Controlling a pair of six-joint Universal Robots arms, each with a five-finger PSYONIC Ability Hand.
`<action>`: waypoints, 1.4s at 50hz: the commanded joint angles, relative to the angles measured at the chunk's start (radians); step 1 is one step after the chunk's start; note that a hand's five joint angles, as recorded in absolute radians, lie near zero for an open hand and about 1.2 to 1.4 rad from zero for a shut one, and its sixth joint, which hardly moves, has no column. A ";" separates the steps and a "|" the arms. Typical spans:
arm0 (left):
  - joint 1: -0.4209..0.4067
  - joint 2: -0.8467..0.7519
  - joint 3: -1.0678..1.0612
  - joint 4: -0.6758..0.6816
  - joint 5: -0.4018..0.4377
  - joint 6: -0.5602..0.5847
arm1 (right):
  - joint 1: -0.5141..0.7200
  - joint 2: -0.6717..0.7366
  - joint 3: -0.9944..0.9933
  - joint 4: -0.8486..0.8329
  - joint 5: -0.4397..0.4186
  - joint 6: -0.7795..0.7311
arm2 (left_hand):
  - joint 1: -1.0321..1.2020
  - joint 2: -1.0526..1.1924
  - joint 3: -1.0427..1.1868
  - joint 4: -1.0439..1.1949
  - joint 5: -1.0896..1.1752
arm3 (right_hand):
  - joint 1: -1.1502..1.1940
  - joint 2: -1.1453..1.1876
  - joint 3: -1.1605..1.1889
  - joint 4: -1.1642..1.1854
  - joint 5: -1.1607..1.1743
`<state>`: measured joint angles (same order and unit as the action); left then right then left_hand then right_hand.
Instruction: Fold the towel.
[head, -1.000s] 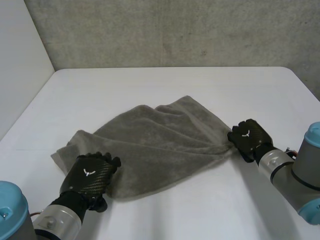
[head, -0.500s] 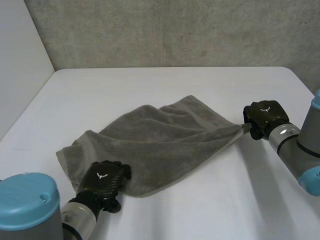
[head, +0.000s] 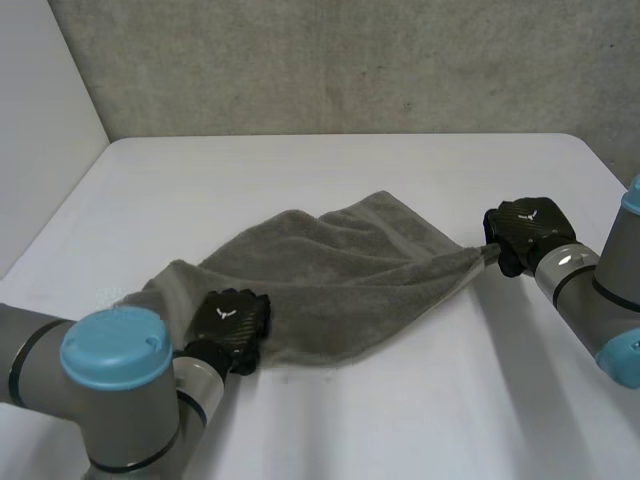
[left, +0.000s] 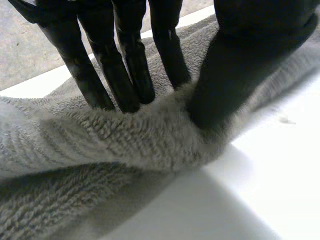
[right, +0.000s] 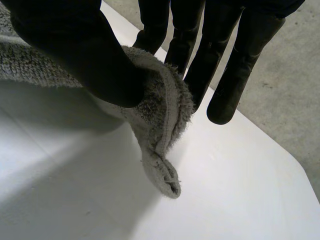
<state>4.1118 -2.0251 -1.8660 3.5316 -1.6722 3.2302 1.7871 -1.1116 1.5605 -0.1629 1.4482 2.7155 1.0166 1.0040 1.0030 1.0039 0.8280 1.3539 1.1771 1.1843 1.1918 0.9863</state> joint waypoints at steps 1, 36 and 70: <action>0.015 -0.030 0.053 -0.002 0.000 0.022 | 0.000 0.025 -0.049 0.002 0.001 -0.002 | 0.380 0.392 0.393 0.392 0.394 | 0.042 0.219 0.212 0.204 0.235; 0.220 0.025 0.604 -0.091 0.141 0.207 | 0.109 -0.094 -0.355 -0.060 0.038 0.102 | 0.380 0.392 0.393 0.392 0.394 | 0.042 0.219 0.212 0.204 0.235; 0.257 0.134 -0.001 -0.206 0.302 0.207 | -0.011 -0.168 0.208 0.034 -0.035 0.044 | -0.782 -0.770 -0.768 -0.769 -0.768 | 0.042 0.219 0.212 0.204 0.235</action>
<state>4.3847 -1.9253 -1.8458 3.3190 -1.3626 3.4444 1.8342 -1.2797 1.7630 -0.0487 1.4093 2.6319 0.4322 0.4307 0.4314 0.4350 0.2600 1.3725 1.1844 1.1890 1.1960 0.9926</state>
